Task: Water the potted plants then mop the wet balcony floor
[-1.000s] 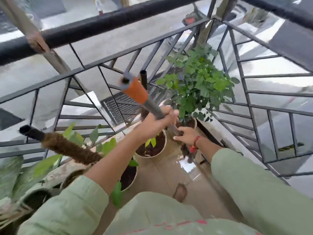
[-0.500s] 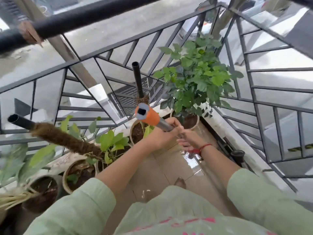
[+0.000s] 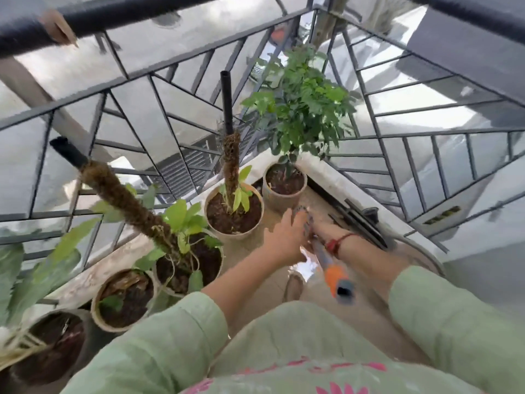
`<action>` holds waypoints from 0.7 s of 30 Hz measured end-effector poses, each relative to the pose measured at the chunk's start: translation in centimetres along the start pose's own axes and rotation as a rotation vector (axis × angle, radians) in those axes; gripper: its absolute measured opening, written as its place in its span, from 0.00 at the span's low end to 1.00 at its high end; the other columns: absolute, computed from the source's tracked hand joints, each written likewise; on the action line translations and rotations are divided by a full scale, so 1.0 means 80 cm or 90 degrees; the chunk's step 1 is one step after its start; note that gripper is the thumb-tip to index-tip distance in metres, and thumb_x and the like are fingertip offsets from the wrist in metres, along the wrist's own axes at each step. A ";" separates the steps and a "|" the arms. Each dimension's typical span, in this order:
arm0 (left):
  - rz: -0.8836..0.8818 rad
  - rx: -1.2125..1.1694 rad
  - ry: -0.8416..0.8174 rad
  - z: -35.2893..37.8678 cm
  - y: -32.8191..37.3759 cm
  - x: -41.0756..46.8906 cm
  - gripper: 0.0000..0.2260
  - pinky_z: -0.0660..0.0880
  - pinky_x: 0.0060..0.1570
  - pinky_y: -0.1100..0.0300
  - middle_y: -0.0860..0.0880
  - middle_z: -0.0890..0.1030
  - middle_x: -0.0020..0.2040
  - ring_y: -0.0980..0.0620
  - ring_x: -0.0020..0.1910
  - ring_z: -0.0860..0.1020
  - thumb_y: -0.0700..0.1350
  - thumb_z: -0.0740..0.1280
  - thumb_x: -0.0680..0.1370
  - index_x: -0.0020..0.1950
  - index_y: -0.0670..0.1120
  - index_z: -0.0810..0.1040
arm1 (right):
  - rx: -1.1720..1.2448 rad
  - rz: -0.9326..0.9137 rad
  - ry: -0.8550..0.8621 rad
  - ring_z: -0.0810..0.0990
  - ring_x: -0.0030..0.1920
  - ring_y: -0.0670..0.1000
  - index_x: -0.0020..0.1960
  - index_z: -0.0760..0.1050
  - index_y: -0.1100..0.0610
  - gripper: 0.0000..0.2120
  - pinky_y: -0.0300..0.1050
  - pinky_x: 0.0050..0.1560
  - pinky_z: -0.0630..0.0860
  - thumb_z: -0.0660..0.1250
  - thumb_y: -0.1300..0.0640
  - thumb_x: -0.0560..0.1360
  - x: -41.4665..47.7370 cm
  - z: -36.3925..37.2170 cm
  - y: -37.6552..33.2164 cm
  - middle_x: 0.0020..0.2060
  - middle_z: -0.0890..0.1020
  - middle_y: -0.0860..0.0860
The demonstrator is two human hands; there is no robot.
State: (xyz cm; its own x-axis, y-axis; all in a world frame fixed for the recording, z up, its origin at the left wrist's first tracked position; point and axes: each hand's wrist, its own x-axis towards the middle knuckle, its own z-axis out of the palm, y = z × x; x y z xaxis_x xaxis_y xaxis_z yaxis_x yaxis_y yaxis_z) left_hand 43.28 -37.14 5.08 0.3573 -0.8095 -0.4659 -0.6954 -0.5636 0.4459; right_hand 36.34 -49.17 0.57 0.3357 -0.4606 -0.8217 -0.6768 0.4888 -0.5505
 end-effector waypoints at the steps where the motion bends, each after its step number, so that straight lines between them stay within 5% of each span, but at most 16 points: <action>1: 0.010 0.030 -0.046 0.015 -0.010 0.000 0.41 0.57 0.70 0.37 0.45 0.48 0.78 0.40 0.74 0.59 0.48 0.70 0.74 0.78 0.49 0.46 | -0.005 0.021 0.008 0.69 0.12 0.45 0.35 0.63 0.57 0.14 0.31 0.14 0.65 0.52 0.66 0.79 -0.005 -0.002 0.024 0.21 0.71 0.52; 3: -0.008 0.082 -0.118 0.038 -0.032 -0.013 0.35 0.56 0.71 0.36 0.45 0.51 0.77 0.40 0.74 0.60 0.46 0.67 0.76 0.77 0.49 0.49 | 0.046 0.097 0.029 0.66 0.11 0.47 0.35 0.62 0.60 0.13 0.29 0.15 0.64 0.52 0.66 0.78 -0.006 -0.012 0.076 0.14 0.68 0.52; 11: 0.012 0.043 -0.164 0.075 -0.079 -0.008 0.23 0.66 0.67 0.47 0.43 0.65 0.70 0.42 0.69 0.67 0.44 0.63 0.78 0.72 0.48 0.63 | 0.069 0.175 0.059 0.65 0.12 0.46 0.34 0.63 0.58 0.16 0.31 0.14 0.64 0.57 0.55 0.80 0.001 -0.033 0.177 0.14 0.68 0.51; 16: 0.059 0.022 -0.200 0.082 -0.072 0.011 0.20 0.66 0.65 0.56 0.44 0.70 0.69 0.46 0.68 0.69 0.44 0.65 0.78 0.70 0.45 0.67 | -0.007 0.188 0.051 0.70 0.20 0.49 0.35 0.65 0.60 0.12 0.37 0.20 0.69 0.57 0.62 0.78 -0.011 -0.028 0.191 0.25 0.70 0.55; 21: 0.025 0.053 -0.311 0.103 -0.076 0.032 0.18 0.67 0.63 0.57 0.44 0.72 0.68 0.46 0.66 0.71 0.45 0.63 0.79 0.68 0.45 0.70 | -0.002 0.221 0.057 0.66 0.18 0.48 0.35 0.64 0.60 0.13 0.31 0.16 0.63 0.56 0.64 0.79 -0.006 -0.034 0.225 0.27 0.68 0.55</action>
State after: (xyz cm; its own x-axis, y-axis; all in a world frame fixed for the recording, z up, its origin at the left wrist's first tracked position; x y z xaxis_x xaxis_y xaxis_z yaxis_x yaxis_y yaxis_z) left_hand 43.27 -34.40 -5.15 0.0100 -0.6469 -0.7625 -0.7572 -0.5029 0.4167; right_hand 22.24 -42.15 -8.57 0.0271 -0.3309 -0.9433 -0.7428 0.6248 -0.2405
